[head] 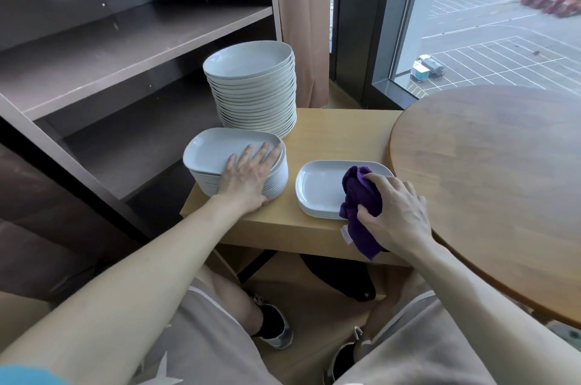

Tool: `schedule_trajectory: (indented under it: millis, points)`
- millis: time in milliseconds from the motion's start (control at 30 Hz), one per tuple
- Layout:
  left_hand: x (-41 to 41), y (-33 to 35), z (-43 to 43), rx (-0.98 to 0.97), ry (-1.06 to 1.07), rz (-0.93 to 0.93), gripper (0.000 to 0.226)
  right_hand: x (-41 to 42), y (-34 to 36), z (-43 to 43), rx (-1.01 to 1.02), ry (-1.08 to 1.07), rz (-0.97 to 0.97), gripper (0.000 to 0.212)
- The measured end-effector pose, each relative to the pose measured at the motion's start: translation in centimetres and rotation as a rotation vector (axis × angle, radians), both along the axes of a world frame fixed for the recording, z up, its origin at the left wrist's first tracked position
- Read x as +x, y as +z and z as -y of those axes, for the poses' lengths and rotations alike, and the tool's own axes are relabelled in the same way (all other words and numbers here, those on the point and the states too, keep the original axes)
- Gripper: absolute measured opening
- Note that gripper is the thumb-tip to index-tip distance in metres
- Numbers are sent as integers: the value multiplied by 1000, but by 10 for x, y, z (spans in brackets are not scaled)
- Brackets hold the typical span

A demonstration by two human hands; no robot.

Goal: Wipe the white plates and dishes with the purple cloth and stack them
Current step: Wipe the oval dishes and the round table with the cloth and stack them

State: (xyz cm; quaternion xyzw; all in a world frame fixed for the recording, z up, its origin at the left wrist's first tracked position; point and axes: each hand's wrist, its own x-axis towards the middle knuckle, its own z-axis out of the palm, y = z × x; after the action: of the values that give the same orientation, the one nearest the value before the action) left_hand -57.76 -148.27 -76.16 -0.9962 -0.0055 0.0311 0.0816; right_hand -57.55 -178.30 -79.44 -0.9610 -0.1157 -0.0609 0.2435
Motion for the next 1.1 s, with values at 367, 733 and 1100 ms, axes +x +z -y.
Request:
schedule_trajectory:
  millis: [367, 733, 1100]
  points:
    - [-1, 7, 6, -112, -39, 103, 117, 2, -1, -1, -45, -15, -13, 62]
    - [-8, -45, 77, -882, 36, -52, 144, 19, 9, -16, -196, -10, -142, 46]
    - [-7, -72, 69, -914, 128, 25, 142, 29, 2, -28, -337, -65, 14, 40]
